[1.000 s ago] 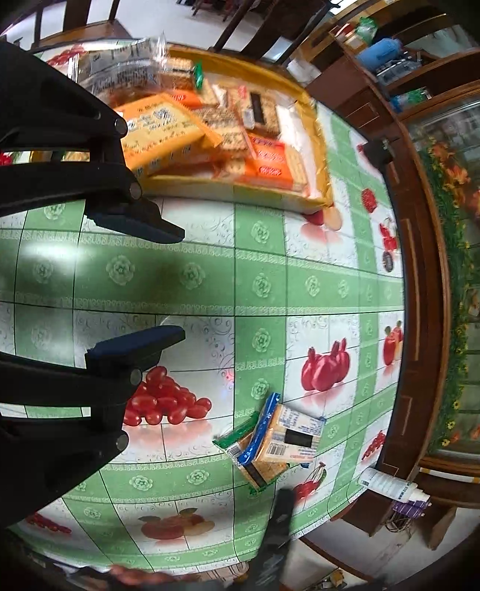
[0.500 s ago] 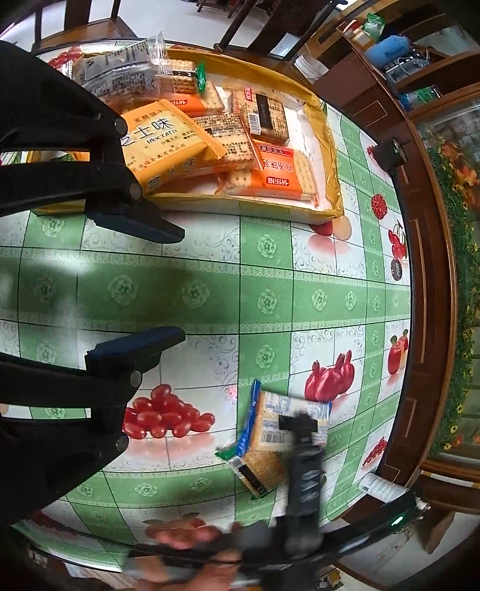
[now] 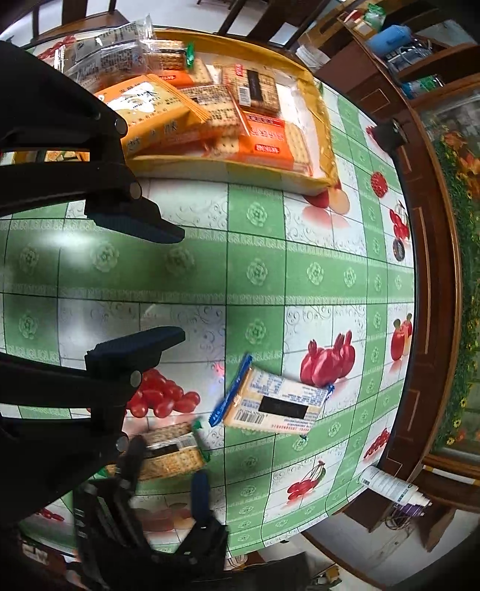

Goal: Organize snacks
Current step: 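Grasp the blue-edged wafer pack with the left tool while the right tool grasps the green-ended cracker pack, then lift both held packs off the table and hold them up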

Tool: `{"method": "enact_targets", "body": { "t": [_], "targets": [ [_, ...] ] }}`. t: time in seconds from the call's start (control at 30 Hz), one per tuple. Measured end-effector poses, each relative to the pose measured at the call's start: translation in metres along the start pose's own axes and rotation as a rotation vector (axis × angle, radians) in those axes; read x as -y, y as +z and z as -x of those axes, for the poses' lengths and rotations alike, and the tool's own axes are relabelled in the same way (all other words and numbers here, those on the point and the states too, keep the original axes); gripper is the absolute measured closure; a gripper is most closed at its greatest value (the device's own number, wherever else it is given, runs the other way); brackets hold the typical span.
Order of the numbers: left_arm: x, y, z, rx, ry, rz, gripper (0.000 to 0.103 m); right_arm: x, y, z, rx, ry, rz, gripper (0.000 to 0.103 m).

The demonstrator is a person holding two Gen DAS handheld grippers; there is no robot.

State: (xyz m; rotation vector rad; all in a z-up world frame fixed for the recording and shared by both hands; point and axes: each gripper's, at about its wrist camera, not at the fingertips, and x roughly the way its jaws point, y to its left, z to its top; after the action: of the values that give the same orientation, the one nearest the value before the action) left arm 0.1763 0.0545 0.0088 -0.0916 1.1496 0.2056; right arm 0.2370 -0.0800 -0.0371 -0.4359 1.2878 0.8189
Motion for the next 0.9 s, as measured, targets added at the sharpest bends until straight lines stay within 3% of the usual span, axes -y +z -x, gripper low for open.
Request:
{"method": "enact_targets", "body": {
  "t": [0.1,0.2,0.23,0.33,0.37,0.5,0.67,0.9],
  "targets": [
    [0.007,0.012,-0.003,-0.008,-0.022,-0.004,0.058,-0.009,-0.007,-0.002,-0.006,0.008,-0.027,0.023],
    [0.017,0.032,-0.005,0.000,-0.044,-0.020,0.058,-0.021,-0.012,-0.006,0.006,-0.055,-0.063,0.023],
    [0.019,0.038,-0.005,-0.001,-0.055,-0.021,0.058,-0.025,-0.016,-0.007,0.010,-0.086,-0.085,0.026],
    [0.036,0.062,-0.014,-0.032,-0.114,-0.028,0.058,-0.027,-0.028,-0.002,0.037,-0.127,-0.137,0.052],
    [0.045,0.070,-0.019,-0.042,-0.135,-0.037,0.054,-0.024,-0.032,0.000,0.043,-0.120,-0.163,0.054],
    [0.074,0.084,-0.042,-0.108,-0.168,-0.093,0.051,-0.019,-0.051,0.006,0.046,-0.097,-0.197,0.053],
    [0.098,0.087,-0.056,-0.137,-0.158,-0.173,0.051,-0.014,-0.061,0.009,0.069,-0.072,-0.229,0.053],
    [0.108,0.093,-0.063,-0.145,-0.159,-0.194,0.036,-0.001,-0.068,0.013,0.073,-0.047,-0.261,0.053]
  ]
}}
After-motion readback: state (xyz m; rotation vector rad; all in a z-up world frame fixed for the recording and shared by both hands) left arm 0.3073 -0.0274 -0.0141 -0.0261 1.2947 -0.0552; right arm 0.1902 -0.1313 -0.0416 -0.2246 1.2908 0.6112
